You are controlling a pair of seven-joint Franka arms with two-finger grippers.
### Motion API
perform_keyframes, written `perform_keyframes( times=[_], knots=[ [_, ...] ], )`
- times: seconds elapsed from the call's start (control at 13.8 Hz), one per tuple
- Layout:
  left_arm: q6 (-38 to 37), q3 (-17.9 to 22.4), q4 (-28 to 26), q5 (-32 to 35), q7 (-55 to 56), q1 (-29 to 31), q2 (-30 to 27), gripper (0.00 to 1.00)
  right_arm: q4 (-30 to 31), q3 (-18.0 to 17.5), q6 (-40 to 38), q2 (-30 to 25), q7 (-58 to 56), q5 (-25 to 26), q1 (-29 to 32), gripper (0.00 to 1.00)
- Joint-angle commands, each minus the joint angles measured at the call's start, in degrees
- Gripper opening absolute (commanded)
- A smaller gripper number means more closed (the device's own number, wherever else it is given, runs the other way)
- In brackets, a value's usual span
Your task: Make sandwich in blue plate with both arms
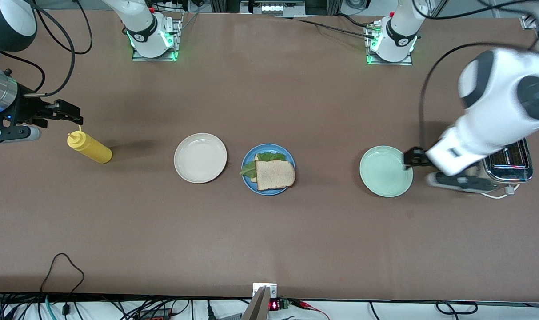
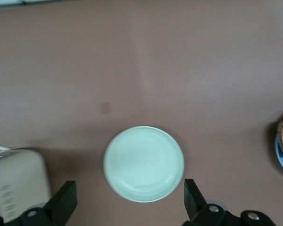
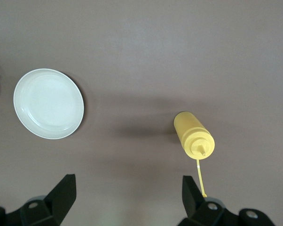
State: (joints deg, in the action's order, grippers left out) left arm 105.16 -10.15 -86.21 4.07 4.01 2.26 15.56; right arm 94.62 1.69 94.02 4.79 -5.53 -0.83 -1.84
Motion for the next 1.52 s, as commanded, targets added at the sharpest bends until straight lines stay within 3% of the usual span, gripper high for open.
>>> perform_keyframes(
  times=[0.0, 0.14, 0.36, 0.72, 1.45],
  knots=[
    [-5.55, 0.30, 2.80, 1.38, -2.49, 3.89, -2.80, 1.00, 0.04, -0.02, 0.81, -0.39, 0.96, -0.22, -0.18, 1.00],
    [-10.04, 5.37, 2.37, -0.28, -5.23, 2.14, -5.61, 1.00, 0.04, -0.02, 0.81, -0.39, 0.96, -0.22, -0.18, 1.00],
    [-14.35, 6.28, 0.35, -4.15, -5.06, 1.52, -9.31, 1.00, 0.04, -0.02, 0.81, -0.39, 0.96, -0.22, -0.10, 1.00],
    [-9.36, 6.19, -14.84, -4.77, -2.53, 1.69, -20.03, 1.00, 0.04, -0.02, 0.90, -0.39, 0.96, -0.22, -0.01, 1.00],
    [-12.52, 6.28, -15.21, -4.25, -3.21, 1.78, -21.28, 1.00, 0.21, -0.02, 0.99, -0.30, 0.96, -0.13, 0.08, 1.00]
  ],
)
